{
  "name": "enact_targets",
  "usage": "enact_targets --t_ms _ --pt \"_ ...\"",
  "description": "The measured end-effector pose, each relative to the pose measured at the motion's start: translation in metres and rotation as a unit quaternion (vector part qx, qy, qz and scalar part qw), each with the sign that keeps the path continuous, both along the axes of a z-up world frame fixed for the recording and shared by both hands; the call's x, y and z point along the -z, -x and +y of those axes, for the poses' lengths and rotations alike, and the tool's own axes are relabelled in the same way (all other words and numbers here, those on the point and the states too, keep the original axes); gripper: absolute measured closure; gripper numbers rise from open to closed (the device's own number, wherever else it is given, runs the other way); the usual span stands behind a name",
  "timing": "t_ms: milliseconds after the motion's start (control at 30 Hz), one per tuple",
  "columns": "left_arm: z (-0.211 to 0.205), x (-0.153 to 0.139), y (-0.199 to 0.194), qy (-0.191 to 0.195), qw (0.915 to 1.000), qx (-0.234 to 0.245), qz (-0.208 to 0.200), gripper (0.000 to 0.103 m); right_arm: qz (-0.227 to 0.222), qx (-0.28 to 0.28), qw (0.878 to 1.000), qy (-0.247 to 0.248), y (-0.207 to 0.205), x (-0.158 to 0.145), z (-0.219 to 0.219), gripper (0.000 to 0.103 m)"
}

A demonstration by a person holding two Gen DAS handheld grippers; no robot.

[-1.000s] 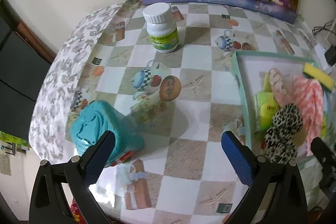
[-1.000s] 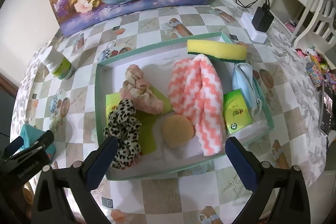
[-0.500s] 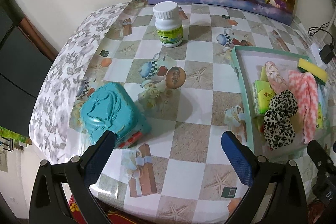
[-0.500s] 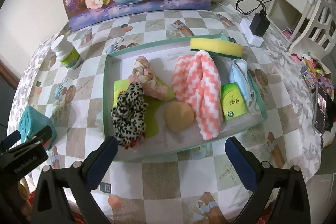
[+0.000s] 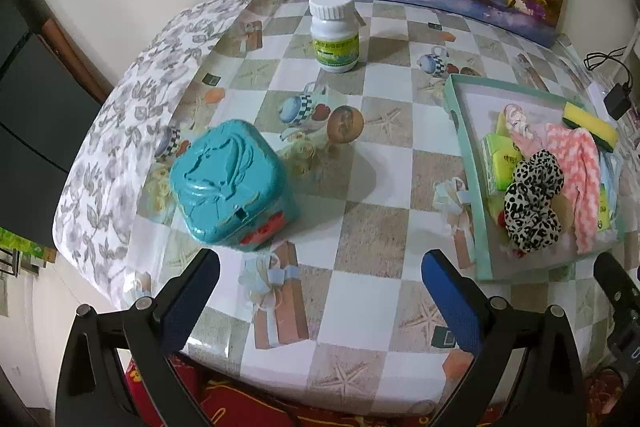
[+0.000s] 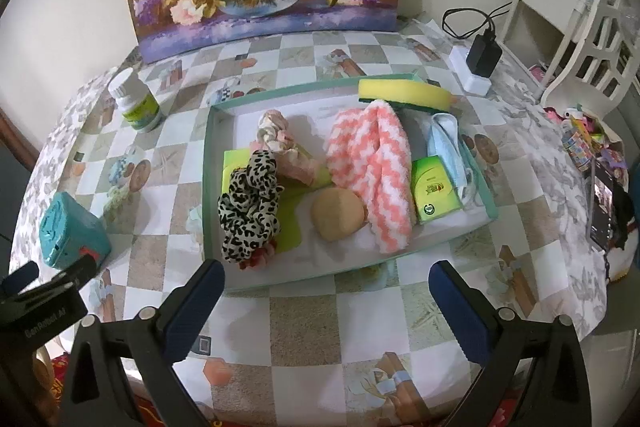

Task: Organize soft objects

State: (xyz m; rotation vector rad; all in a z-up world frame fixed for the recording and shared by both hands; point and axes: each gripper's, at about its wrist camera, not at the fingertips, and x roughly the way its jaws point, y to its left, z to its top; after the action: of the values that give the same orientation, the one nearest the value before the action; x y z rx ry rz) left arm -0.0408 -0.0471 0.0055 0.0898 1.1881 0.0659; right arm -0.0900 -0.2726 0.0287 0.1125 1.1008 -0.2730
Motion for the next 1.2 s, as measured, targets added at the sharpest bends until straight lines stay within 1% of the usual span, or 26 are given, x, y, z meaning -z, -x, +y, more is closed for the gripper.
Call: enact_targets --t_ms 167,433,1200 --pt "0.001 0.001 0.0 0.002 1.0 -0.001 0.002 0.002 -0.004 0.003 1.0 0.0 0.0 -0.002 -0.001 0.0" --pt "-0.003 0.006 -0.002 -0.002 0.9999 0.011 0.012 0.002 -0.001 -0.003 1.0 0.008 -0.002 -0.002 0.003 0.0" --pt "0.001 0.012 -0.005 0.003 0.9998 0.006 0.021 0.002 0.007 -0.007 1.0 0.016 -0.006 0.003 0.005 0.0"
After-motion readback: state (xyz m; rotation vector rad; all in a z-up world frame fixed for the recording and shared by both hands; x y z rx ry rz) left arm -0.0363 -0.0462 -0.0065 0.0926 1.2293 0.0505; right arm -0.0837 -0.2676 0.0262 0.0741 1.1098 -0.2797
